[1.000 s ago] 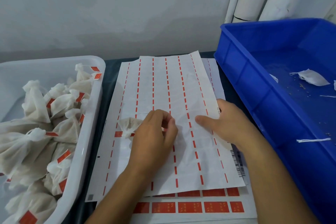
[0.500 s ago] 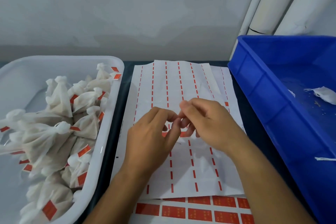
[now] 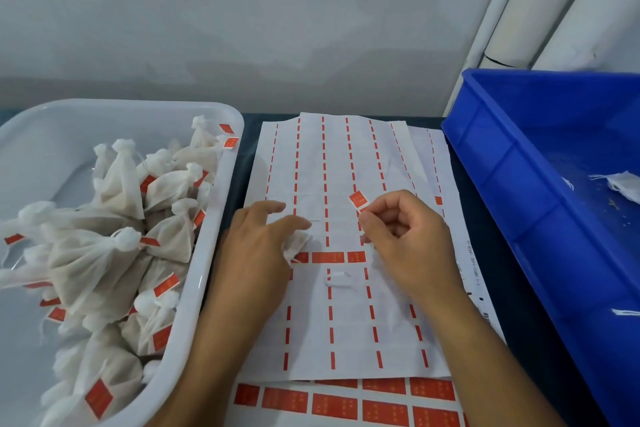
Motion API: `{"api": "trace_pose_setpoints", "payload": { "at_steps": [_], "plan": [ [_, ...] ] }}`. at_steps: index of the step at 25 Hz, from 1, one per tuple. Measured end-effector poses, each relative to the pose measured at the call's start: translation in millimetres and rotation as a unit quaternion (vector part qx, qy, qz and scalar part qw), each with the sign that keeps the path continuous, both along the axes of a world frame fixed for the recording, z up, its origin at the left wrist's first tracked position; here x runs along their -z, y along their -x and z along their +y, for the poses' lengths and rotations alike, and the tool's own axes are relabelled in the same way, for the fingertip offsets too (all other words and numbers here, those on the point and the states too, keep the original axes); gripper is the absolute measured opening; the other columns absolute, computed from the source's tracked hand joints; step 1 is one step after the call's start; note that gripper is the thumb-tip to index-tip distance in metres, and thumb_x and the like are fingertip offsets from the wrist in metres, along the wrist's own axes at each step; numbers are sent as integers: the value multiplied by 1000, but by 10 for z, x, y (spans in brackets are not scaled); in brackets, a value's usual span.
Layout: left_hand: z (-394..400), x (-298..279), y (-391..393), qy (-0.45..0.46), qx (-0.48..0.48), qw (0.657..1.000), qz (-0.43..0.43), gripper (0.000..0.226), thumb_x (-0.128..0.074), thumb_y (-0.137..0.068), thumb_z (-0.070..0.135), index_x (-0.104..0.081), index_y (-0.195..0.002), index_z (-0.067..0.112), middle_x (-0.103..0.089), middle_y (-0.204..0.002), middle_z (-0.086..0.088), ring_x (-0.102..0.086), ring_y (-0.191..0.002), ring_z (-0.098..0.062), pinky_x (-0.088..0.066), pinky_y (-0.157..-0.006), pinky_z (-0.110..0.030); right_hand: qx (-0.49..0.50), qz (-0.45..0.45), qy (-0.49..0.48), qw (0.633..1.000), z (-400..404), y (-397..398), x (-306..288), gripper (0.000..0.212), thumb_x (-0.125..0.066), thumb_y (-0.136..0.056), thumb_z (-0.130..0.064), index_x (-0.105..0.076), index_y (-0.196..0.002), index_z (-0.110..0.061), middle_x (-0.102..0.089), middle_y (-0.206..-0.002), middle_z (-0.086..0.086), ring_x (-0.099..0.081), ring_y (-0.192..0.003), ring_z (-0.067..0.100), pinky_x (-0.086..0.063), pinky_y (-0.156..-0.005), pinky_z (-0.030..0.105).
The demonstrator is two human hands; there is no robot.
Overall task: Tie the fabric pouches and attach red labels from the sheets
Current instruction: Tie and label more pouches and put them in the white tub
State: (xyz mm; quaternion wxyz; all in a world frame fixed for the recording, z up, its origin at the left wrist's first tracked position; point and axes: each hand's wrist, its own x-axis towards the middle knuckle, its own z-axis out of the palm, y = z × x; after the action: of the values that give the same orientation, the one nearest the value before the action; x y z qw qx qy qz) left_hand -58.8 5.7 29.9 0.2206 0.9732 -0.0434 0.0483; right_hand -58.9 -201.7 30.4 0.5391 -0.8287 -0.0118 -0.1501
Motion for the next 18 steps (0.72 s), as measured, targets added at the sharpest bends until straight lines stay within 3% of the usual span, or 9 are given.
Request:
{"api": "trace_pose_setpoints", "payload": {
  "at_steps": [3, 7, 9, 11, 15, 18],
  "plan": [
    [25, 37, 22, -14, 50, 998, 22, 42, -71, -94, 16, -68, -128, 40, -53, -144, 12, -44, -134, -13, -38, -111, -27, -1, 5, 0, 1000, -10, -5, 25, 10, -74, -93, -29, -66, -90, -34, -72, -84, -22, -72, -81, 4, -54, -69, 9],
    [17, 56, 8, 78, 55, 995, -5, 28, -63, -99, 18, -72, -120, 35, -61, -128, 15, -52, -111, -2, -34, -98, -6, -3, 13, -11, 1000, -28, -8, 35, 9, -73, -94, -29, -66, -91, -34, -72, -85, -22, -72, -81, 5, -56, -70, 11],
    [-33, 51, 25, 106, 62, 992, 4, 22, -65, -99, 32, -72, -119, 38, -59, -123, 20, -56, -105, -2, -46, -93, -12, 6, 18, -39, 999, -52, -12, 34, 9, -73, -94, -27, -67, -92, -33, -73, -85, -20, -73, -78, 5, -56, -68, 12],
    [-80, 53, 49, 88, 63, 994, -1, 27, -65, -97, 42, -69, -124, 40, -55, -126, 21, -52, -111, 0, -52, -98, -23, 25, 27, -77, 996, -86, -19, 28, 8, -74, -94, -26, -68, -94, -31, -73, -85, -18, -74, -76, 6, -57, -66, 13],
    [-234, 53, 98, 23, 120, 993, -1, 62, -61, -82, 53, -43, -141, 56, -38, -148, 27, -32, -137, -3, -30, -113, -33, 50, 39, -124, 990, -127, -30, 19, 5, -74, -94, -28, -69, -95, -30, -74, -83, -15, -74, -75, 7, -57, -62, 14],
    [-430, 132, 120, 5, 140, 990, -15, 50, -60, -93, 55, -46, -141, 52, -47, -145, 28, -39, -134, -1, -26, -109, -24, 58, 40, -128, 989, -127, -36, 14, 5, -73, -94, -30, -69, -96, -31, -74, -84, -15, -74, -75, 6, -56, -61, 14]
  ]
}}
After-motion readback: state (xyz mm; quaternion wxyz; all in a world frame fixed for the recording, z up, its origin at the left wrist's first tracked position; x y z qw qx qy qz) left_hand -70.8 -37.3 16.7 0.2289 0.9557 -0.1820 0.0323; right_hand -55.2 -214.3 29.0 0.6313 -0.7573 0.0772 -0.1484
